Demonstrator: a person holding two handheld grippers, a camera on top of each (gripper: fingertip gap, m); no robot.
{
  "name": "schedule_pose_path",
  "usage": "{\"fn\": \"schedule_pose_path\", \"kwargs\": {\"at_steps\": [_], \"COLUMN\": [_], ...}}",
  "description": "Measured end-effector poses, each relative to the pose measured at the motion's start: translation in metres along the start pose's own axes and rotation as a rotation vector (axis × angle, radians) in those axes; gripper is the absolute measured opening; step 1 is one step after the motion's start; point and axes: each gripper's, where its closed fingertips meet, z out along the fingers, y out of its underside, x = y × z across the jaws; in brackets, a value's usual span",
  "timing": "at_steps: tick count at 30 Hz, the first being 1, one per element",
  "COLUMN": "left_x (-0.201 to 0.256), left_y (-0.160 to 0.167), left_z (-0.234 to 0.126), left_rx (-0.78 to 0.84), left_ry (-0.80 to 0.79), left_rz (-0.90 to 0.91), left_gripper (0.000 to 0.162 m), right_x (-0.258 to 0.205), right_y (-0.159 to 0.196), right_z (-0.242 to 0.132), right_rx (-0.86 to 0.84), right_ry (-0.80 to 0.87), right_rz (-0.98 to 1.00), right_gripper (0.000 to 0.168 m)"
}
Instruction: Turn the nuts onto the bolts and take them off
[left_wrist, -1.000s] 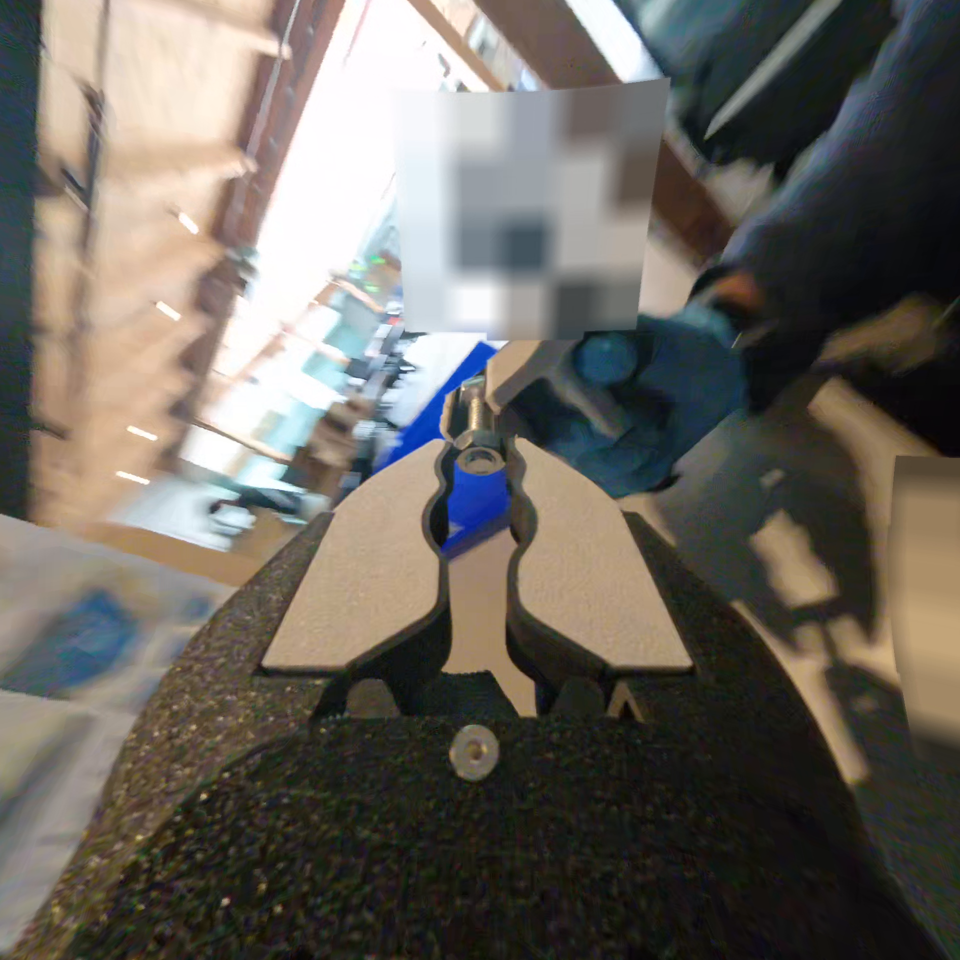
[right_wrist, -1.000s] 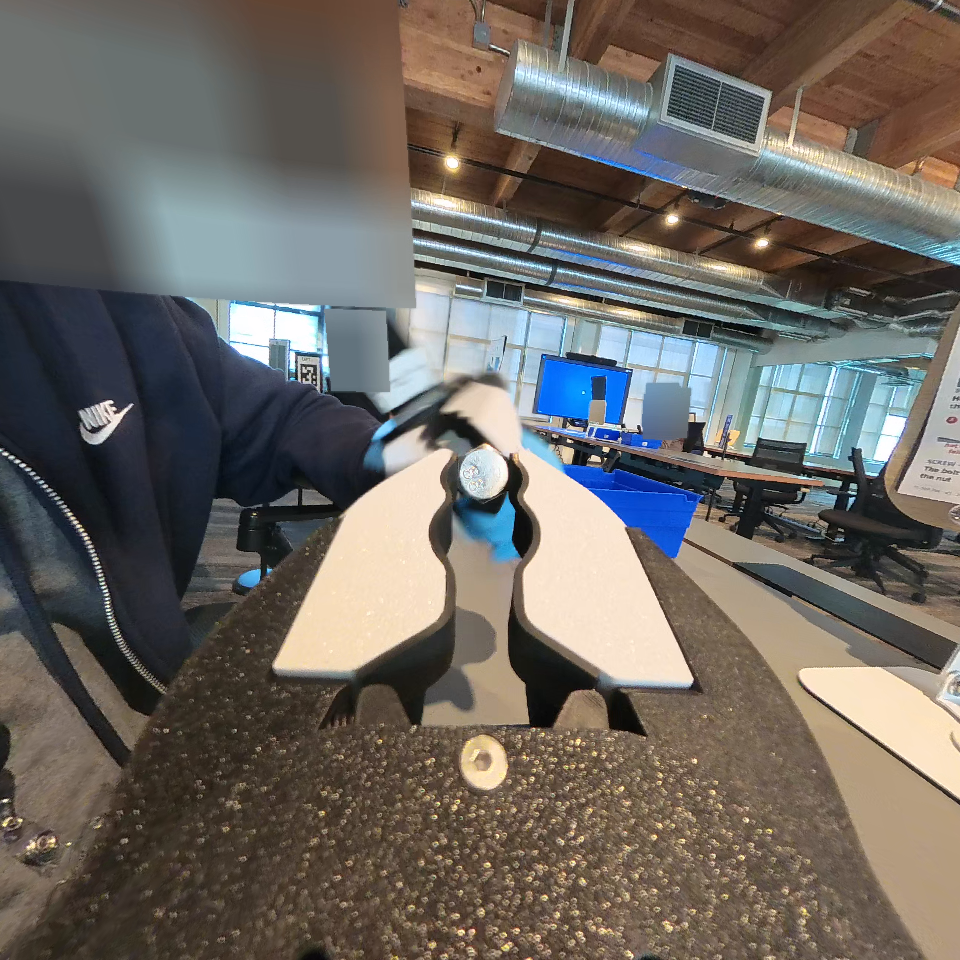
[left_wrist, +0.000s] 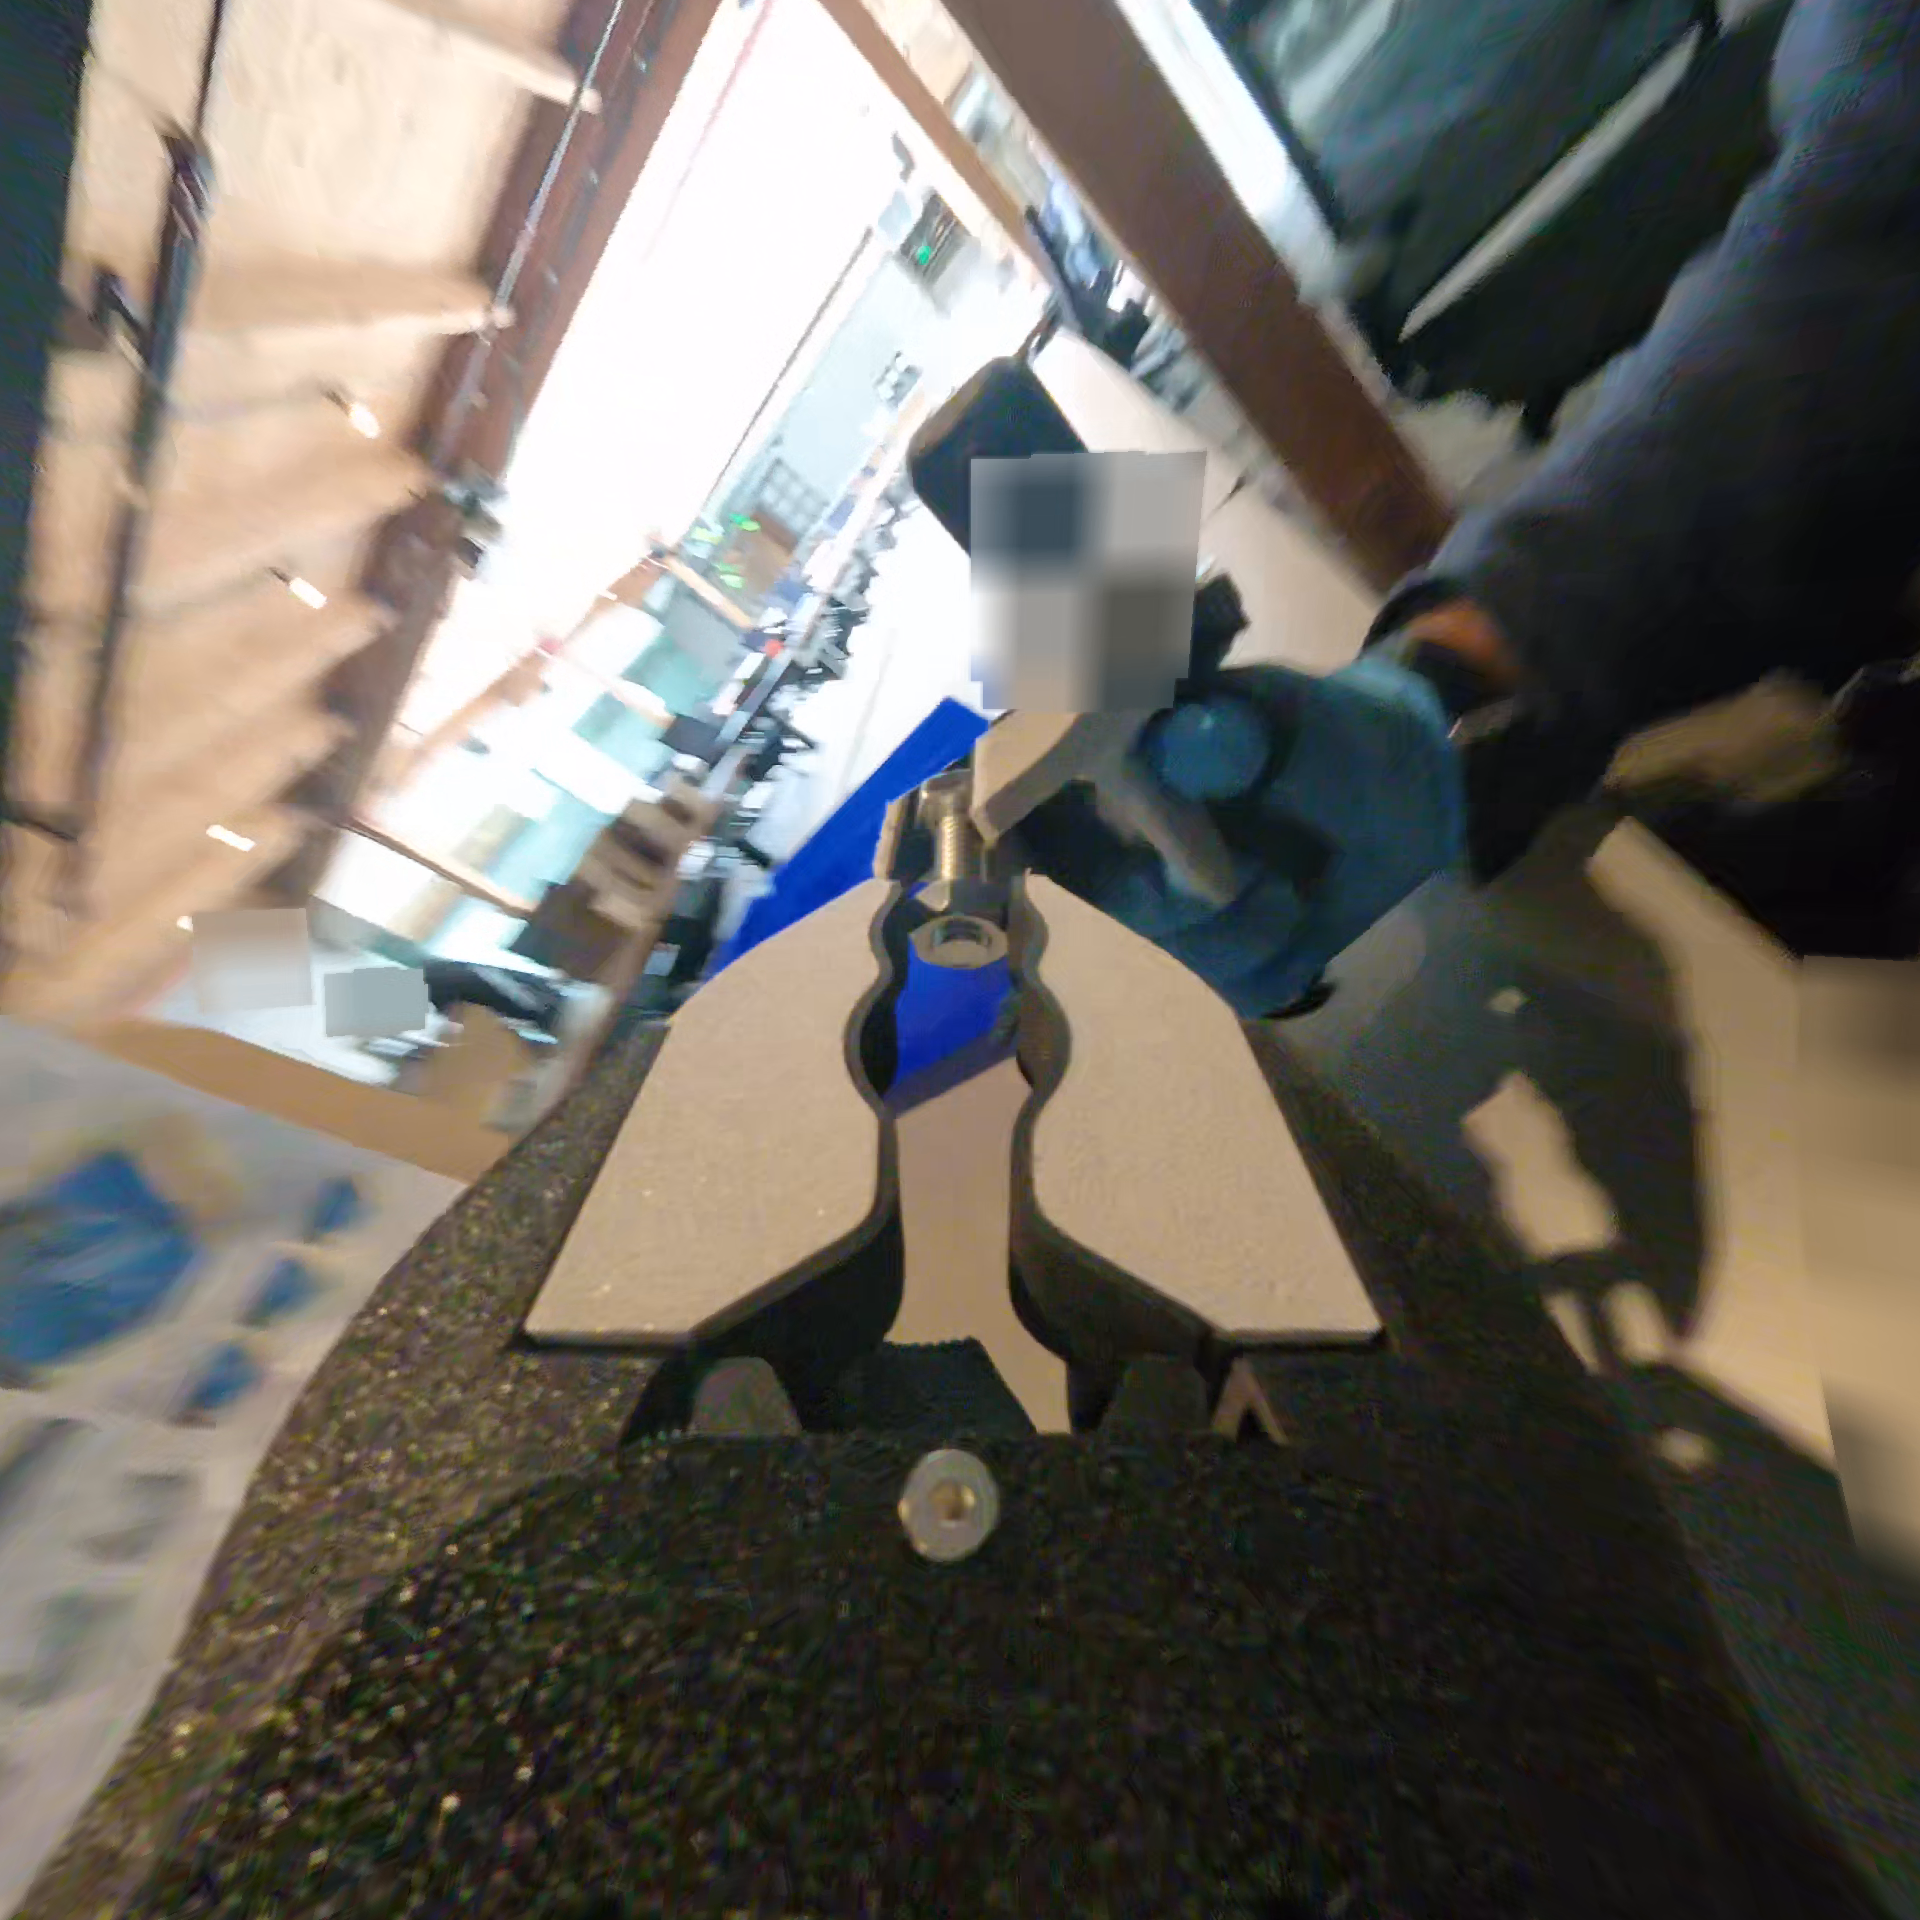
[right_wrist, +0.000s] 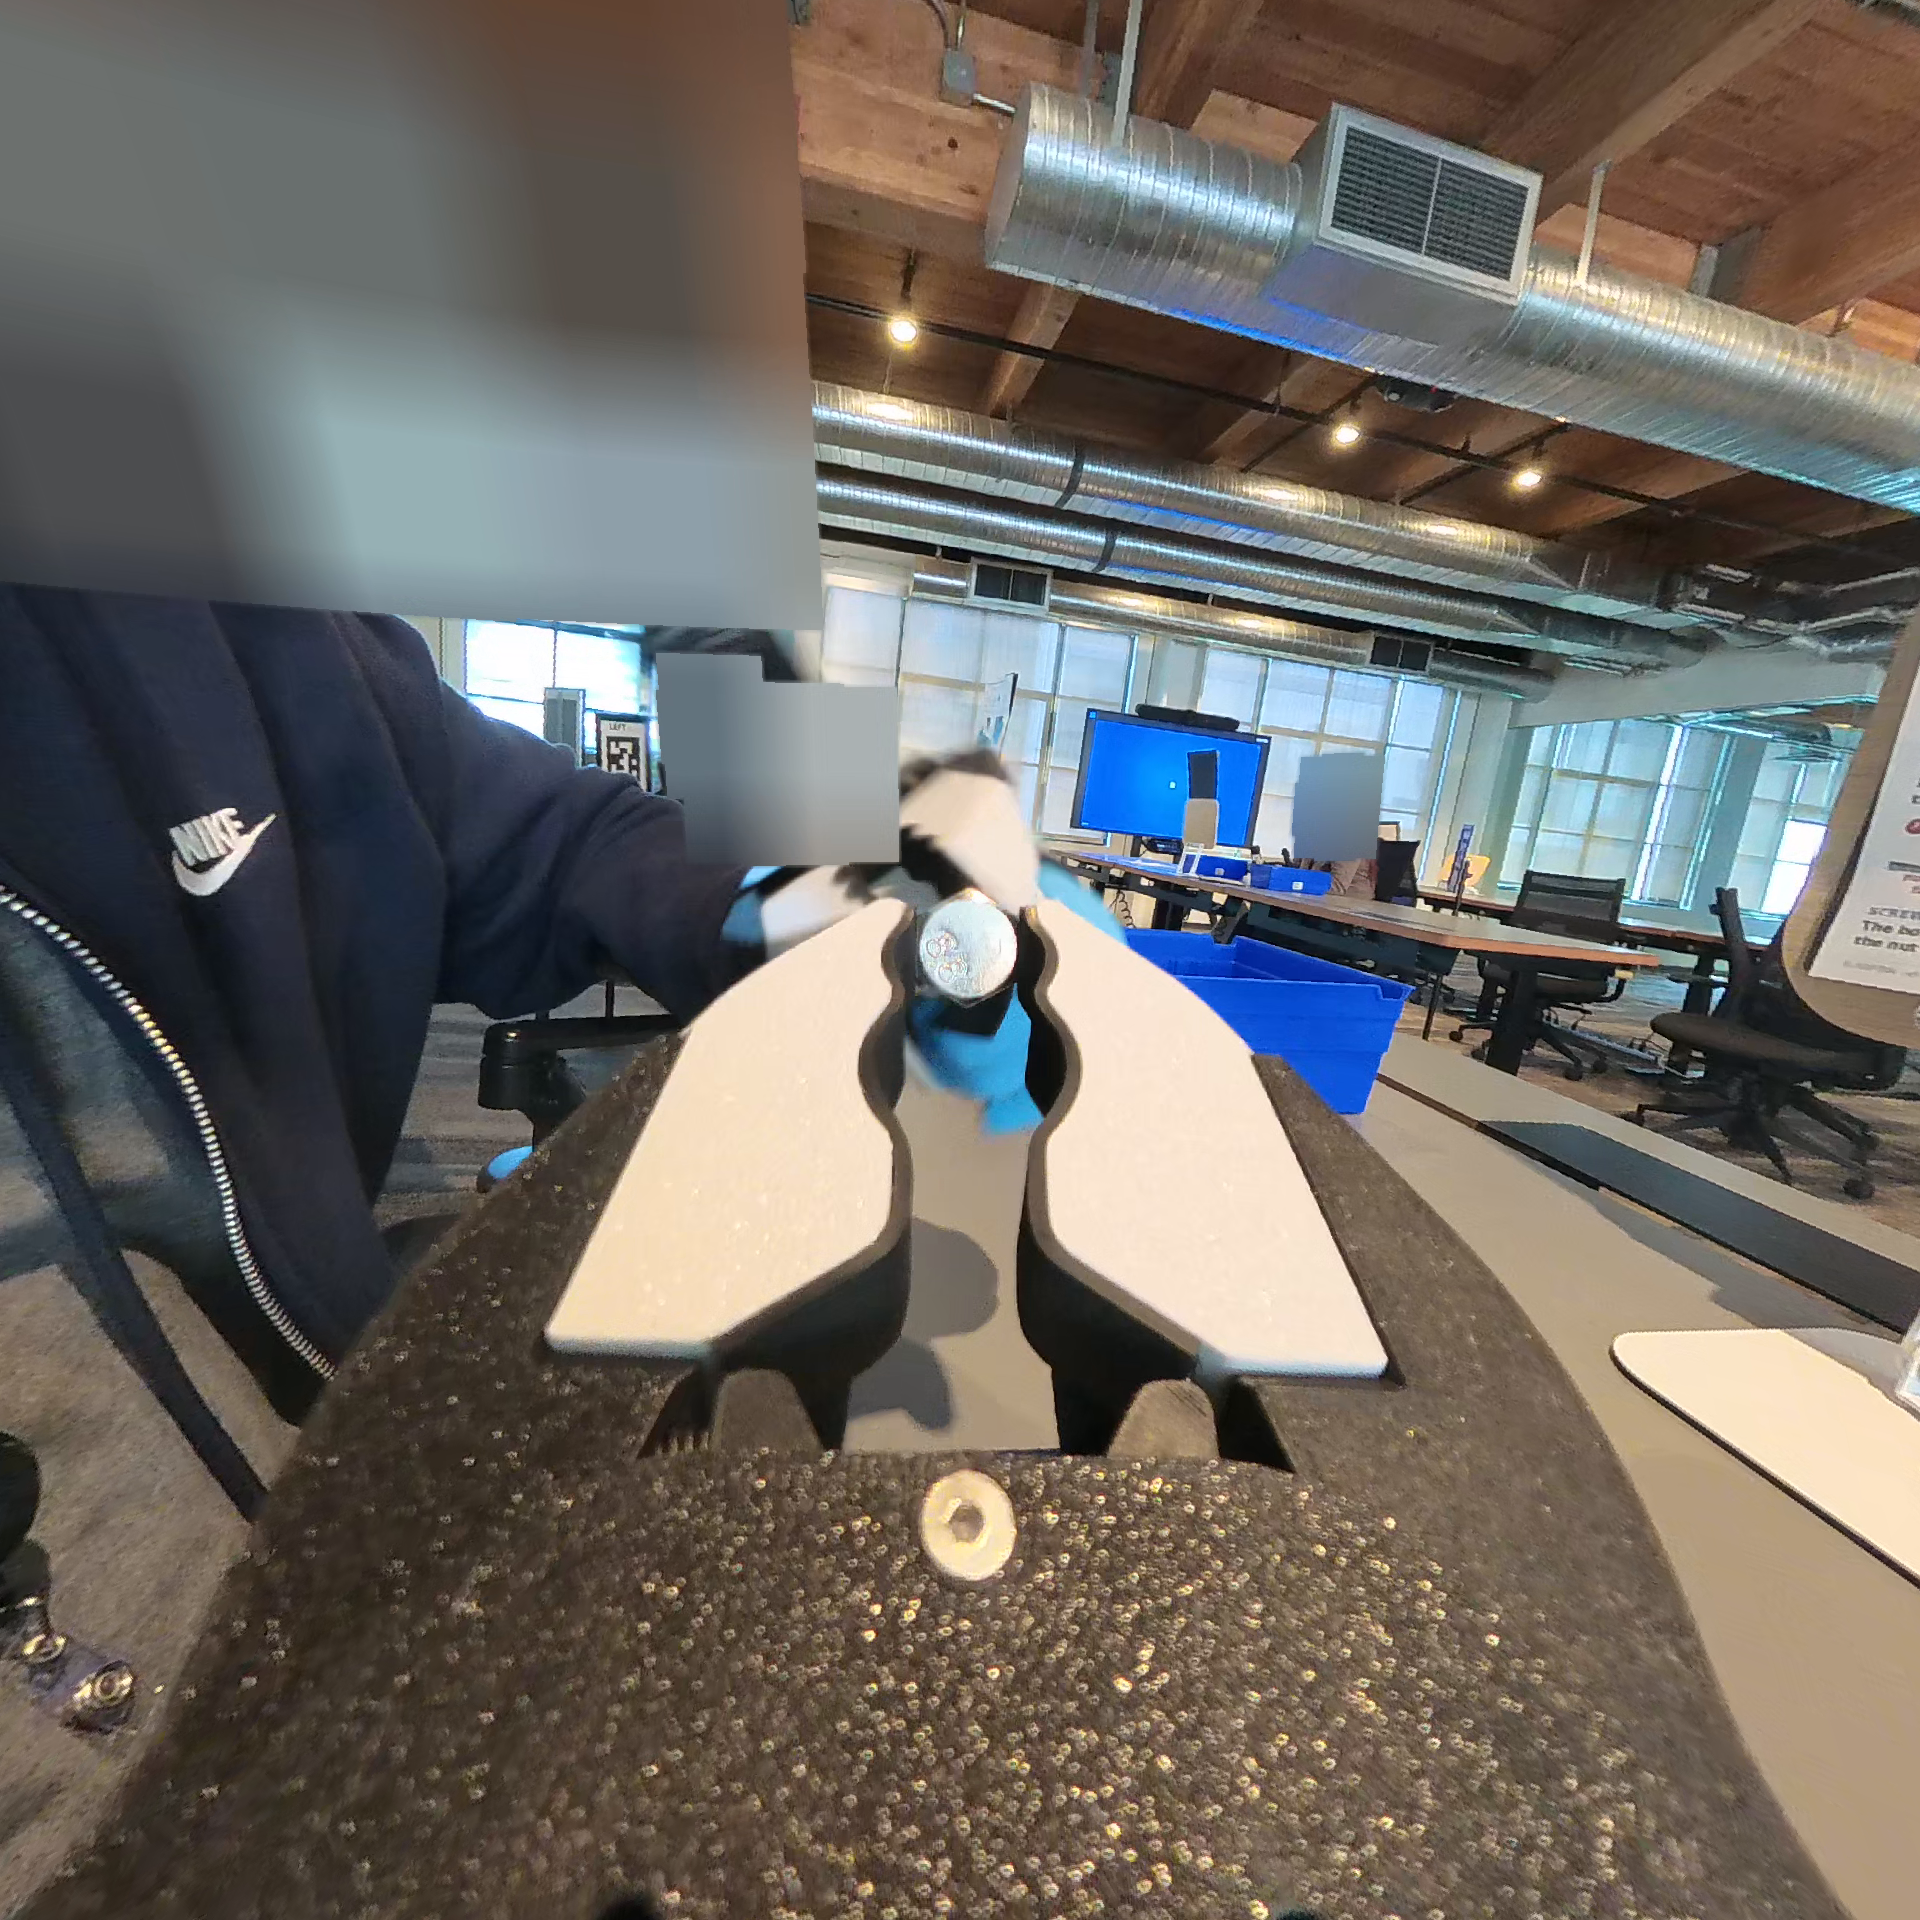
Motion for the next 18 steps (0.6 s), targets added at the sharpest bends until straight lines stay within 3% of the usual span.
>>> {"fn": "schedule_pose_path", "kwargs": {"at_steps": [5,8,11,18], "left_x": [-0.002,-0.004,-0.004,-0.011], "left_y": [0.000,-0.004,-0.009,-0.013], "left_z": [-0.002,-0.001,-0.001,-0.005], "left_rx": [-0.086,-0.096,-0.046,0.095], "left_ry": [-0.128,-0.185,-0.167,-0.007], "left_rz": [0.542,0.678,0.534,-0.137], "left_gripper": [0.017,0.018,0.022,0.028], "right_x": [-0.001,-0.002,-0.001,0.000], "right_y": [0.002,0.000,-0.002,-0.003], "right_z": [0.002,0.002,0.000,-0.001], "right_rx": [-0.013,0.002,0.013,0.022], "right_ry": [0.003,-0.003,-0.001,0.004], "right_rz": [-0.013,-0.011,-0.006,0.000], "right_gripper": [0.018,0.018,0.018,0.018]}}
